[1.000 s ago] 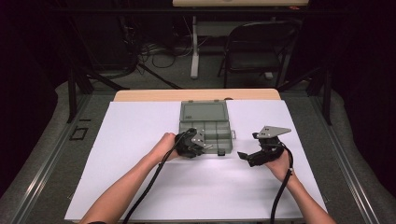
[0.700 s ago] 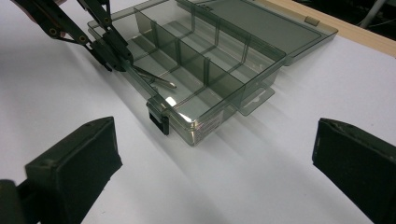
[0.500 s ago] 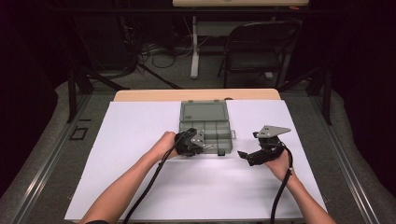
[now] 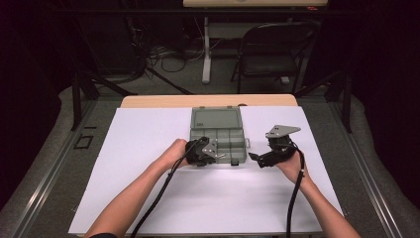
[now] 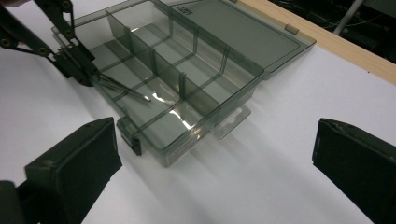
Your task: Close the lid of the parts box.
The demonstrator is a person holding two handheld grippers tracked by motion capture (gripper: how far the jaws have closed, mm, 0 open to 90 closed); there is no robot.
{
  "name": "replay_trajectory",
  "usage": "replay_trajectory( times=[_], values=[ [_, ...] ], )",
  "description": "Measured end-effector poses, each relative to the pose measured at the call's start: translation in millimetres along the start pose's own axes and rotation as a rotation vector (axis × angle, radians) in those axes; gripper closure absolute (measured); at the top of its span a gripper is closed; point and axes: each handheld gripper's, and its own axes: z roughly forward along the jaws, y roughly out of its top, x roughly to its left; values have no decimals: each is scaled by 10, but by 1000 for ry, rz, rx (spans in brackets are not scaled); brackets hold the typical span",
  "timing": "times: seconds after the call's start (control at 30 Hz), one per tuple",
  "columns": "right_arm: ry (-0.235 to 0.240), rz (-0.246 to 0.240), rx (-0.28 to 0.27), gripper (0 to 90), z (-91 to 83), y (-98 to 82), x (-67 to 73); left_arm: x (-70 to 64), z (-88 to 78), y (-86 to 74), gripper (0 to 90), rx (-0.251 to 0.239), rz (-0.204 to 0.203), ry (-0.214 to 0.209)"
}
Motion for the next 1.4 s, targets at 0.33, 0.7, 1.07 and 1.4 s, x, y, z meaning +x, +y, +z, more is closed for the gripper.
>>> replay_trajectory(
  times=[0.33, 0.7, 1.07, 1.4],
  values=[
    [-8, 14, 0, 0, 173, 167, -155, -4, -1, 11, 861, 8, 27, 3],
    [-59, 26, 32, 0, 414, 263, -347, -4, 1, 14, 862, 11, 38, 0],
    [-71, 56, 69, 0, 653, 352, -522, -8, 2, 15, 862, 12, 38, 3],
    [-58, 95, 93, 0, 745, 543, -692, -9, 0, 18, 862, 16, 36, 4]
  ],
)
